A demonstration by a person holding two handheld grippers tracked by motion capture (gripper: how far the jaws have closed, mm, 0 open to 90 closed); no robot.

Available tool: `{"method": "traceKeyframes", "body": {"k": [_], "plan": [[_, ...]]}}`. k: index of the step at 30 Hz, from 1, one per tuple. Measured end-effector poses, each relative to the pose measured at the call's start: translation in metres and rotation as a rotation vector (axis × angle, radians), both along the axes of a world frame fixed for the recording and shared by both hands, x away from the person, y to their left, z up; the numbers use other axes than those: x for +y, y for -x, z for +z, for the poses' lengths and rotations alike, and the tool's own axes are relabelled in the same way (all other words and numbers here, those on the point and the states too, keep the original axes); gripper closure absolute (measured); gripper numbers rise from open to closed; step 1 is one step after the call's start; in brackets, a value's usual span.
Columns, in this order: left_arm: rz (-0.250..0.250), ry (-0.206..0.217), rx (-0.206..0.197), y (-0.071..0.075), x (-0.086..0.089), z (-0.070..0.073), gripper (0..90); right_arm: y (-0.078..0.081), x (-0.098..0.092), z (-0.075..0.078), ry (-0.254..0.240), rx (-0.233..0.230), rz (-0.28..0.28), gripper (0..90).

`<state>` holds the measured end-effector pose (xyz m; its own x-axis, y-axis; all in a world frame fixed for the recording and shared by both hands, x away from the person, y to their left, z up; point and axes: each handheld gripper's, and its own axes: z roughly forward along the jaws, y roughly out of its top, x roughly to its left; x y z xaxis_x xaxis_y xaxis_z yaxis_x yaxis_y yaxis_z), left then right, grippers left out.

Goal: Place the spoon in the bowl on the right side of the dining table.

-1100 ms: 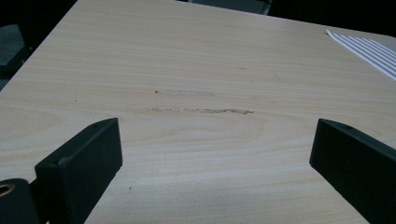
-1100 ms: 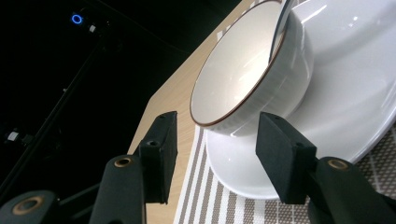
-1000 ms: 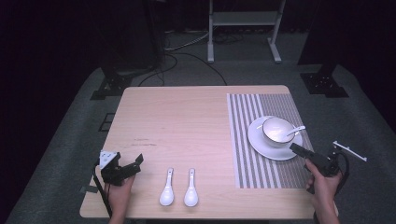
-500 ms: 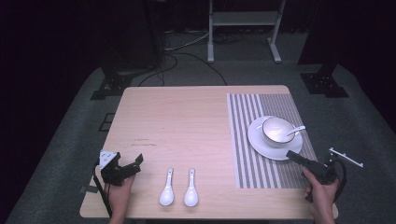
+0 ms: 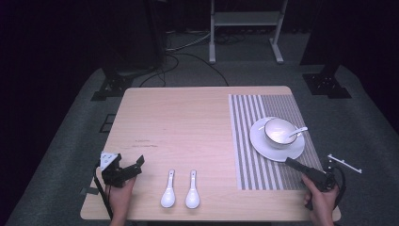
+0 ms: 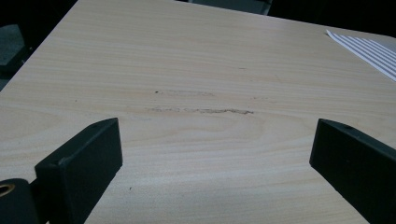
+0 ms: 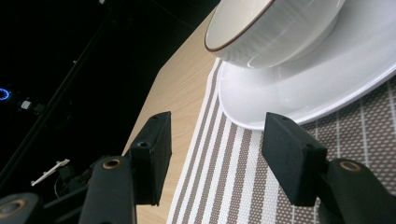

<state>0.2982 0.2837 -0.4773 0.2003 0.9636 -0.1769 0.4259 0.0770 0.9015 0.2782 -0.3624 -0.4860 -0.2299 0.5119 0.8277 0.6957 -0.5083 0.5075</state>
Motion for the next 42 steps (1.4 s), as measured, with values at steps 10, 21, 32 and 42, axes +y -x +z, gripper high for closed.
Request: {"method": "traceKeyframes", "body": {"k": [10,21,32,42], "plan": [[0.001,0.0,0.0,0.0,0.0,0.0,1.2,0.008,0.008,-0.007,0.006,0.0,0.02,41.7],[0.0,0.0,0.0,0.0,0.0,0.0,1.2,0.015,0.02,-0.005,0.023,-0.015,0.059,41.4],[0.001,0.002,0.0,0.0,0.0,0.0,1.2,0.019,0.027,-0.007,0.027,-0.018,0.079,41.1],[0.004,0.014,-0.001,0.0,0.001,0.0,1.2,0.023,0.028,-0.009,0.026,-0.025,0.091,40.5]]}}
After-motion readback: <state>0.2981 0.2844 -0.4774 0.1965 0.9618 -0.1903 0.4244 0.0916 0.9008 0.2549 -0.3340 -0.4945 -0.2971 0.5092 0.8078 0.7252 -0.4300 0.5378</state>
